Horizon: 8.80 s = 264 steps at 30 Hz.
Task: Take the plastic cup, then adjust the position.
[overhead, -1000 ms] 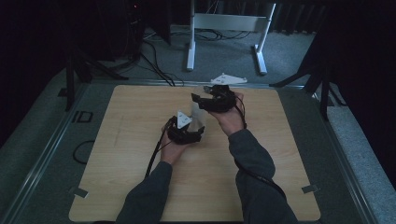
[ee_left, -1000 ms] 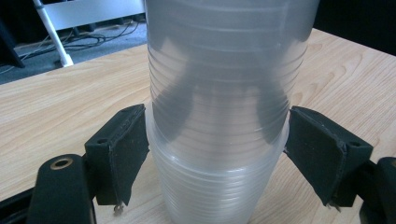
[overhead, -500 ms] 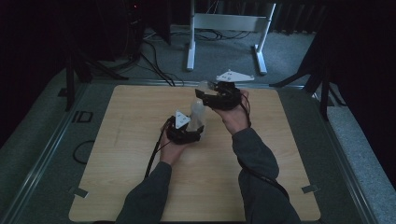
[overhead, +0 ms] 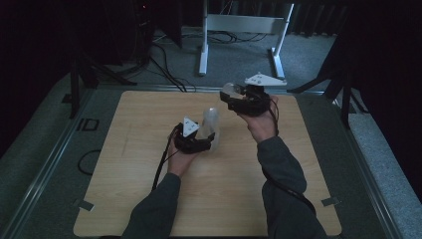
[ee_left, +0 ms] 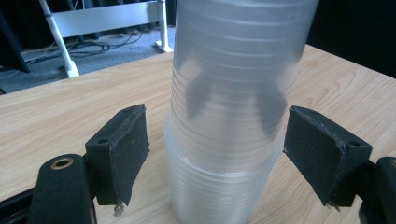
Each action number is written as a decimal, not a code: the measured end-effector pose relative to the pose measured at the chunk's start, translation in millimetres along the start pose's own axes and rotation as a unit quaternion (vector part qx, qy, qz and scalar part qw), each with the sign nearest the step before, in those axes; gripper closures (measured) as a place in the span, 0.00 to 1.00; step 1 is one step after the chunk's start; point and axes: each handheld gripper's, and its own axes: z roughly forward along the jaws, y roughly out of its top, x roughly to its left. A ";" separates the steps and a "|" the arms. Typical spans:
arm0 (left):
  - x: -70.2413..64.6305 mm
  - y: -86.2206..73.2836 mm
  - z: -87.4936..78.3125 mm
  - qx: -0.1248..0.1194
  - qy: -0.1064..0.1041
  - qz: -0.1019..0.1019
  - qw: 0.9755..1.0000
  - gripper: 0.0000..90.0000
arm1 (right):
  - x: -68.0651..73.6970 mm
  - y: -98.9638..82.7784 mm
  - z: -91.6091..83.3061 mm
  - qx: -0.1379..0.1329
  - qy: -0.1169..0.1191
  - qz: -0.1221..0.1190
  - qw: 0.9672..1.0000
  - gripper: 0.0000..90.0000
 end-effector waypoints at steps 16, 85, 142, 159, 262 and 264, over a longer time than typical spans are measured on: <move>-8.6 2.5 -21.5 -0.016 -0.004 0.014 1.000 0.26 | -23.7 -17.3 -19.1 0.014 -0.030 0.011 0.999 0.46; -79.8 3.2 12.0 0.000 -0.129 0.069 0.989 0.27 | -34.1 -151.1 -52.7 0.074 -0.042 0.108 0.991 0.46; -109.7 -3.8 33.7 0.023 -0.157 0.099 0.982 0.27 | -44.3 -176.1 -52.4 0.029 0.031 0.254 0.966 0.46; -111.8 -7.0 35.4 0.023 -0.160 0.101 0.982 0.25 | -50.7 -181.2 -54.1 0.013 0.060 0.297 0.953 0.46; -91.3 -4.6 25.6 0.054 -0.168 0.120 0.977 0.31 | -71.0 -184.7 -81.5 0.082 0.085 0.197 0.973 0.31; -90.2 -4.0 25.1 0.056 -0.170 0.122 0.976 0.31 | -71.0 -184.6 -81.7 0.092 0.079 0.184 0.975 0.31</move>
